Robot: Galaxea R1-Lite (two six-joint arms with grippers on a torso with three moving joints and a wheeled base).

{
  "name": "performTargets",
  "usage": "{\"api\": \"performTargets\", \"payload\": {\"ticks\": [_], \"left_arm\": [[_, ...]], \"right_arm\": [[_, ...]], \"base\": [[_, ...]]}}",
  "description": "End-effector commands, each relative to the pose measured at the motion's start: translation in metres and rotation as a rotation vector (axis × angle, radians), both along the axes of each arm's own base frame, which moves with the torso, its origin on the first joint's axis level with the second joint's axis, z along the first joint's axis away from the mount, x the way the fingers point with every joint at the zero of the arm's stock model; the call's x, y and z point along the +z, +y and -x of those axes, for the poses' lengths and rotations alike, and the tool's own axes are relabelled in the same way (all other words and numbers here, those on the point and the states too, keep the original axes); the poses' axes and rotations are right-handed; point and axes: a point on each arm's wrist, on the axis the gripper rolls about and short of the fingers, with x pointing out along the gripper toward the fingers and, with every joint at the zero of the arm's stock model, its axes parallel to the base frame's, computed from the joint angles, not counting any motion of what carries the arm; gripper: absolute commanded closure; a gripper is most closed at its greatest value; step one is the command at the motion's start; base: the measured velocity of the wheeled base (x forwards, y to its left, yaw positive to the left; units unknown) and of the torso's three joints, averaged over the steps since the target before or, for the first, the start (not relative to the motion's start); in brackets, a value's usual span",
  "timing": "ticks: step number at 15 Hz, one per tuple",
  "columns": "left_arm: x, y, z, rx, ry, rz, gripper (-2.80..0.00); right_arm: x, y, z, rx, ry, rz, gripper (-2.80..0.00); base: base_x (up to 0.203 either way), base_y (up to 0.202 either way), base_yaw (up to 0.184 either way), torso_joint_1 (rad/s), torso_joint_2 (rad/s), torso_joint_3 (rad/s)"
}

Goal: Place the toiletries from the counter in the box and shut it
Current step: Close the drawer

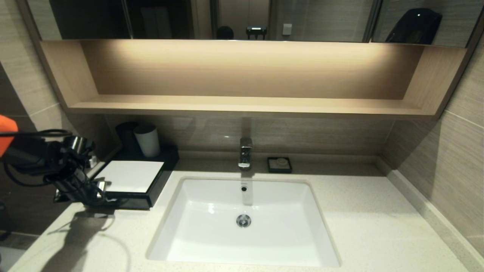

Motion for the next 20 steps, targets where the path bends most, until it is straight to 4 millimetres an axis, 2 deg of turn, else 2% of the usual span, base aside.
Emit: {"api": "performTargets", "payload": {"ticks": [1, 9, 13, 16, 20], "left_arm": [[-0.002, 0.001, -0.004, 0.011, -0.019, -0.002, 0.0], [0.005, -0.003, -0.006, 0.006, -0.057, -0.005, 0.0], [0.018, -0.006, 0.007, 0.005, -0.065, -0.009, 0.0], [0.021, -0.009, 0.018, 0.006, -0.052, -0.007, 0.0], [0.032, -0.015, 0.043, 0.006, -0.046, -0.005, 0.0]], "right_arm": [[0.0, 0.0, 0.0, 0.0, -0.001, 0.0, 0.0], [0.0, 0.0, 0.0, 0.0, -0.001, 0.0, 0.0], [0.0, 0.0, 0.0, 0.0, -0.001, 0.0, 0.0], [0.0, 0.0, 0.0, 0.001, -0.001, 0.0, 0.0], [0.0, 0.0, 0.0, 0.0, 0.0, 0.0, 0.0]], "base": [[0.0, 0.0, 0.0, 0.0, 0.0, 0.0], [0.0, 0.0, 0.0, 0.0, 0.0, 0.0], [0.0, 0.0, 0.0, 0.0, 0.0, 0.0], [0.0, 0.0, 0.0, 0.0, 0.0, 0.0], [0.0, 0.0, 0.0, 0.0, 0.0, 0.0]]}}
